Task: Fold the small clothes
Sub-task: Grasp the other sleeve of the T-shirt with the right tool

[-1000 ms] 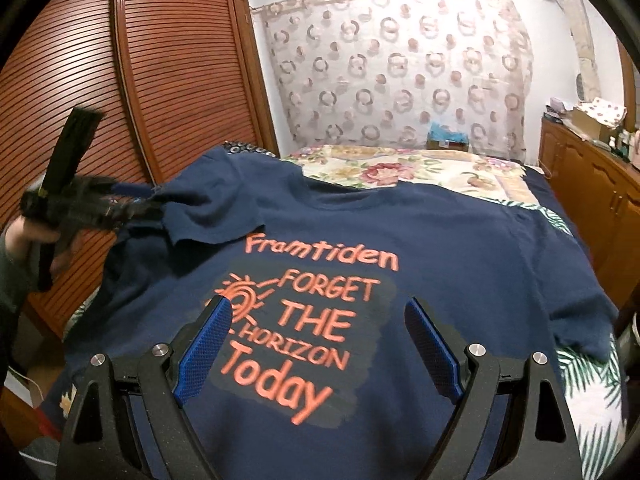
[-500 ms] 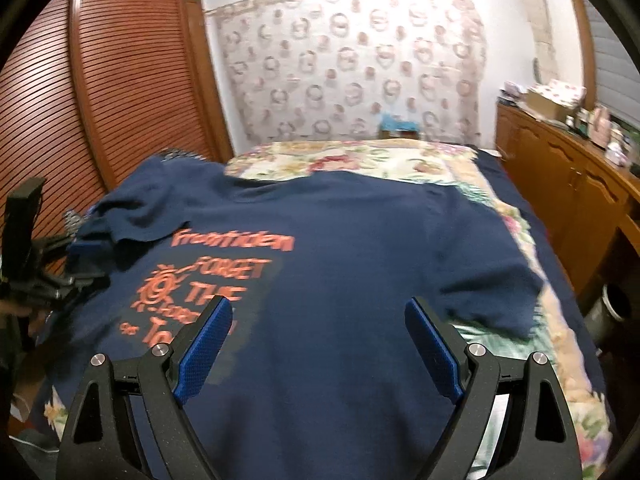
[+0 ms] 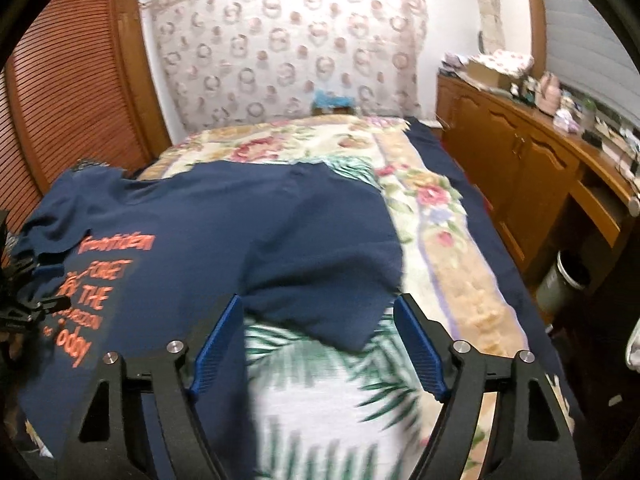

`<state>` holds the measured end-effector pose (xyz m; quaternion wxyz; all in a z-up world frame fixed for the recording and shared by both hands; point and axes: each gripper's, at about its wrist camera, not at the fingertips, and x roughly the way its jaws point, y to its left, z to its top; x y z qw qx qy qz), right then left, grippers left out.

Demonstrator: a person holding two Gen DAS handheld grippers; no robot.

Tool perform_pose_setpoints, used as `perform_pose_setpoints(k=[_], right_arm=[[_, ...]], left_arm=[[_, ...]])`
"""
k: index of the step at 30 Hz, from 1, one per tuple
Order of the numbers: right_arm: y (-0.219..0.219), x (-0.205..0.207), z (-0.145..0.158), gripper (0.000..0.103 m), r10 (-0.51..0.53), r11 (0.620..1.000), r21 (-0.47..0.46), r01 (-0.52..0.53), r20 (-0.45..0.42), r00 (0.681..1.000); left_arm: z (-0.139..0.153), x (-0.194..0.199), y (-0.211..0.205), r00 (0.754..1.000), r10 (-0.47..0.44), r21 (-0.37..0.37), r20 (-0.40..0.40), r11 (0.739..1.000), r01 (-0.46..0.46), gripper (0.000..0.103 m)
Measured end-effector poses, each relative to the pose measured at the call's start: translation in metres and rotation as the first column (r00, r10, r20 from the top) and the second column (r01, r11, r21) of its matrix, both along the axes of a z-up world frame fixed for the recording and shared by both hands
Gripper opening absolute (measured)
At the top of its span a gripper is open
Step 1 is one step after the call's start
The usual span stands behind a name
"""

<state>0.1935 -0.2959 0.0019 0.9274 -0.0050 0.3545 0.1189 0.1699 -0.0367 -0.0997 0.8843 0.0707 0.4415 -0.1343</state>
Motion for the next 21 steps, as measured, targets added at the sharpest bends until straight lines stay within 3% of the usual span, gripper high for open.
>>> perform_pose_setpoints(k=[12,21], right_arm=[[0.031,0.039,-0.008,0.065,-0.025,0.993,0.111,0.043,-0.160,0.987],[0.074,0.053,-0.001,0.041,-0.025,0.996,0.085,0.040,-0.174,0.984]], left_arm=[[-0.008,0.005,-0.002,1.000,0.000,-0.017,-0.007,1.000,0.000,0.093],[-0.008,0.005,-0.001,1.000,0.000,-0.011,-0.006,1.000,0.000,0.093]])
